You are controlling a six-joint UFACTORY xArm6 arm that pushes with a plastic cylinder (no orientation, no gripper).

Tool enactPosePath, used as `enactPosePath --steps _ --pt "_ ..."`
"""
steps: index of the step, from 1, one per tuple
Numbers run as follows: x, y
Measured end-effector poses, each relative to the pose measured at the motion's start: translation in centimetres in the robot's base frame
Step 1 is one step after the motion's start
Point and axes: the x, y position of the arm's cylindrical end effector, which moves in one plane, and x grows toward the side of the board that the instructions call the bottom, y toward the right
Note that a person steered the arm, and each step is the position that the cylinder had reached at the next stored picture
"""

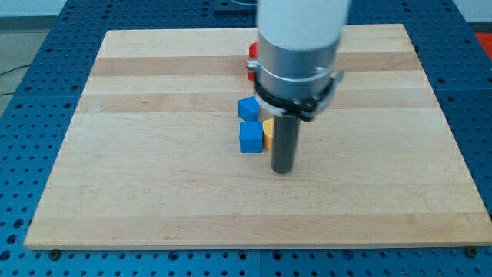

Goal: Push the yellow hexagon towards the green blocks

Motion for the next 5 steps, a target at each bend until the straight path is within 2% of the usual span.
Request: enactPosePath --steps 2,3,4,5 --pt "-8.0 0.1" --pt "-7.2 -0.6" --pt "-6.9 -4.5" --pt "-10.3 -4.8"
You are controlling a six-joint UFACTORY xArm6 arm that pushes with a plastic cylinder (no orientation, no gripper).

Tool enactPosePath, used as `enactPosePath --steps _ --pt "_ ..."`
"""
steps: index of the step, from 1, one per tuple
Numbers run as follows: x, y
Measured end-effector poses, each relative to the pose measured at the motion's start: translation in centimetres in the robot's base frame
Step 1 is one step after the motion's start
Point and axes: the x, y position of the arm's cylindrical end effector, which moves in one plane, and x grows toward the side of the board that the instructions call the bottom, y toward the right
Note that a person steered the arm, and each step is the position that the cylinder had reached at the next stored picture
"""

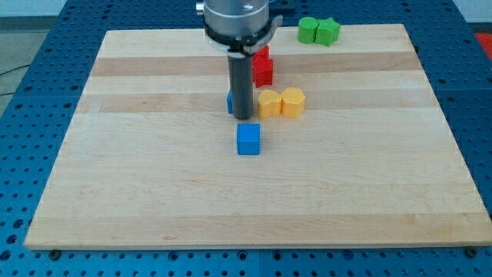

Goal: Push the yellow hexagon towards the green blocks

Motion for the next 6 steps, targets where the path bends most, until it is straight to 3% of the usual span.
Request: enactPosePath --steps 1,2,3,4,6 --pt "-0.7 2.8" --pt "2.5 8.8" --pt "1.7 10.8" --pt "-3.4 10.8" --pt "-4.4 10.3"
